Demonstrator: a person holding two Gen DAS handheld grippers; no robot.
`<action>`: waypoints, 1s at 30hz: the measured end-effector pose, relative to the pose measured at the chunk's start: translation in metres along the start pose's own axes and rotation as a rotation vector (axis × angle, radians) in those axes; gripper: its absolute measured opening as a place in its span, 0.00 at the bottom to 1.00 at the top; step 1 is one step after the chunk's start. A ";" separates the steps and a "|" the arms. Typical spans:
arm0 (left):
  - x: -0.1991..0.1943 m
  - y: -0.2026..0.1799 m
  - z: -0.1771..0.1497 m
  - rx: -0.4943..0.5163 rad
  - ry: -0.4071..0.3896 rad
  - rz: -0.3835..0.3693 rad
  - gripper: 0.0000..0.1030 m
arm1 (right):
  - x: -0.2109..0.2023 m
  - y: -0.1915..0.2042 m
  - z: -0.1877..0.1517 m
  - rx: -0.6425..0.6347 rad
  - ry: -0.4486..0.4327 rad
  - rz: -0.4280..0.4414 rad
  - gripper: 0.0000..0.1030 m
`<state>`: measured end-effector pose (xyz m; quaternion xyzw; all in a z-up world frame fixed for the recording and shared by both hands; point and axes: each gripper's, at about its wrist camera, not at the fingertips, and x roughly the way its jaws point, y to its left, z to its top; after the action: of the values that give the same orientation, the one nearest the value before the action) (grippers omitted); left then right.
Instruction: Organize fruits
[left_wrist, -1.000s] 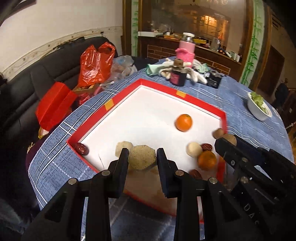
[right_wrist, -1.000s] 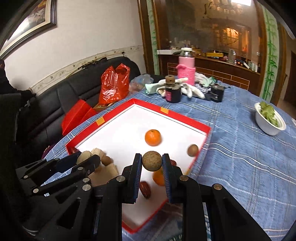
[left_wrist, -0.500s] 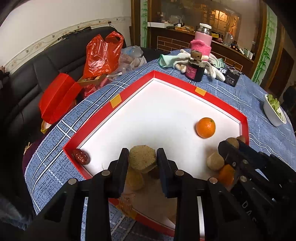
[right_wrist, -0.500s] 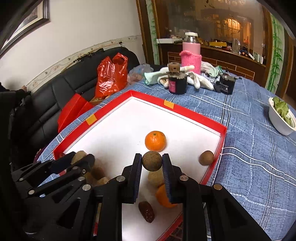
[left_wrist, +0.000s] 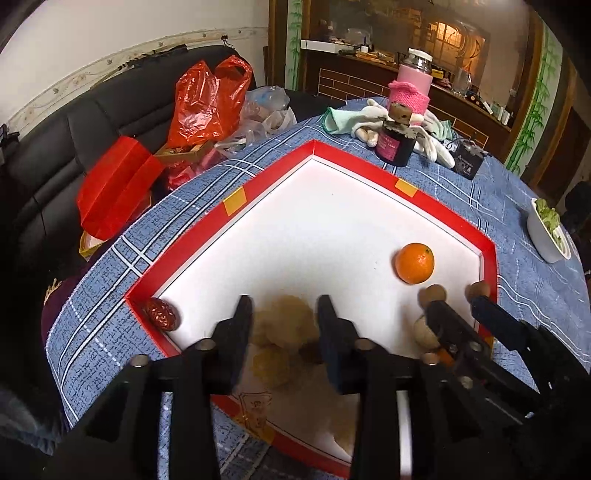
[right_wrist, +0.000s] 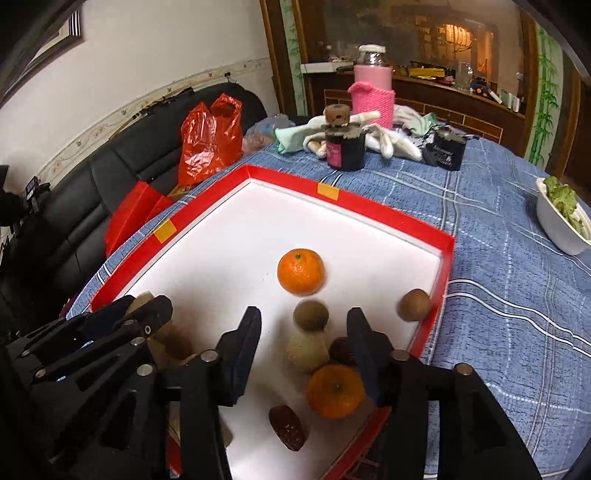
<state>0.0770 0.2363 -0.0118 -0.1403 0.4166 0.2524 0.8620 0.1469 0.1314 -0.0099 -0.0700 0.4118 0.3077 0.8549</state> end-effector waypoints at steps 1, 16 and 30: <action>-0.004 0.001 -0.001 -0.004 -0.014 0.010 0.54 | -0.004 -0.001 -0.001 0.003 -0.005 0.001 0.48; -0.073 -0.028 -0.048 0.114 -0.096 -0.056 0.84 | -0.126 -0.027 -0.064 -0.118 -0.197 -0.017 1.00; -0.087 -0.040 -0.061 0.110 -0.088 -0.075 1.00 | -0.172 -0.041 -0.091 -0.173 -0.243 -0.134 1.00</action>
<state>0.0143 0.1479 0.0208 -0.0972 0.3860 0.2025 0.8947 0.0293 -0.0157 0.0542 -0.1330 0.2718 0.2904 0.9078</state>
